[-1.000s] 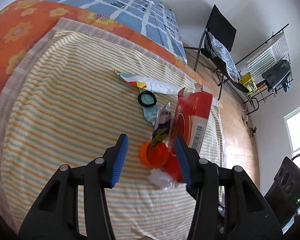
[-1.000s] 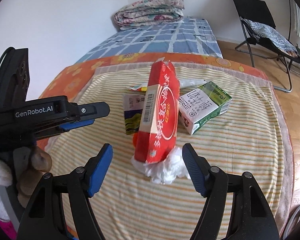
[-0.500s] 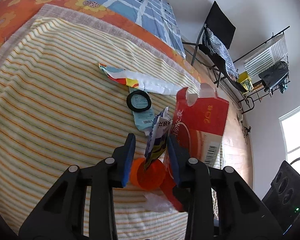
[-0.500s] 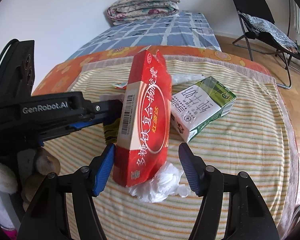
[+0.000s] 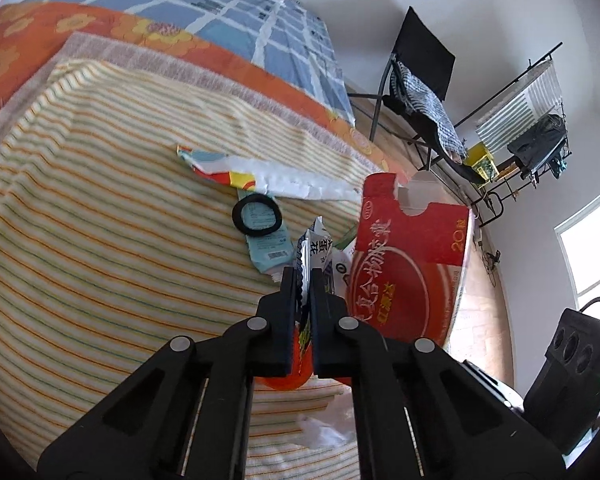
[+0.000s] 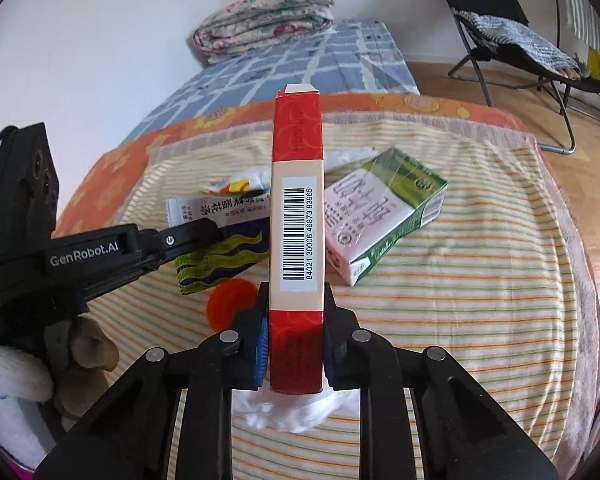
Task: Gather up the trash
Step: 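Lift the wrapper and red box and carry both over the blue basket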
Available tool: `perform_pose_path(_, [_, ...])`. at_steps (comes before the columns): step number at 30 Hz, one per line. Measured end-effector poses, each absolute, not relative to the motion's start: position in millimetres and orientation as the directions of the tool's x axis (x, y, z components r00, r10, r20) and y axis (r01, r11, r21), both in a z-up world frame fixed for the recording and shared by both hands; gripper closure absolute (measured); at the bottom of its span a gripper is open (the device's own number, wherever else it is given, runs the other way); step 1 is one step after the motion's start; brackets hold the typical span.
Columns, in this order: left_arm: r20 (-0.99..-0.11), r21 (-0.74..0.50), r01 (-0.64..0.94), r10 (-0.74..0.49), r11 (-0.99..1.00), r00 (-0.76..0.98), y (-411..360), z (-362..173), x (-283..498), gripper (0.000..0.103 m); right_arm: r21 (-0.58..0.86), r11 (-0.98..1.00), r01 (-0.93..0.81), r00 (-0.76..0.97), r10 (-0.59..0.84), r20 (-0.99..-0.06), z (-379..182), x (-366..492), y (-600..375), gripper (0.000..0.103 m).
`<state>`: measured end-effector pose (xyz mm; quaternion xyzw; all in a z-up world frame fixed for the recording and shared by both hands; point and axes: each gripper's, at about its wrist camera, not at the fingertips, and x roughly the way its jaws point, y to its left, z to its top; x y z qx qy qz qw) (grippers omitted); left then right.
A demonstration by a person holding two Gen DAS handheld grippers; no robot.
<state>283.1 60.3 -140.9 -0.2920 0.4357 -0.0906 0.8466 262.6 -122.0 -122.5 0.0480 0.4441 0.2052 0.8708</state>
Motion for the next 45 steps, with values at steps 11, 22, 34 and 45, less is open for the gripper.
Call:
perform_pose_path(11, [-0.676,-0.538,-0.095,-0.362,0.837,0.642,78.4,-110.8,257.2,0.100,0.281,0.900,-0.333,0.573,0.430,-0.698,-89.6,244.7,-134.2,0.084])
perform_pose_path(22, [-0.671,-0.481,-0.061,-0.322,0.875,0.667,91.1,-73.8,196.6,0.100,0.230,0.890,-0.394,0.610,0.441,-0.658,-55.2,197.0,-148.7,0.084])
perform_pose_path(34, [-0.670,-0.432,-0.003,-0.319,0.902,0.670,95.2,-51.3,105.1,0.100,0.216,0.854,-0.474,0.589,0.490,-0.643,-39.5,115.0,-168.5,0.084])
perform_pose_path(45, [-0.701,-0.392,0.066,-0.345,0.917,0.625,77.3,-64.3,20.6,0.100,0.199,0.790,-0.581,0.523,0.549,-0.652,-56.9,36.9,-168.6,0.084])
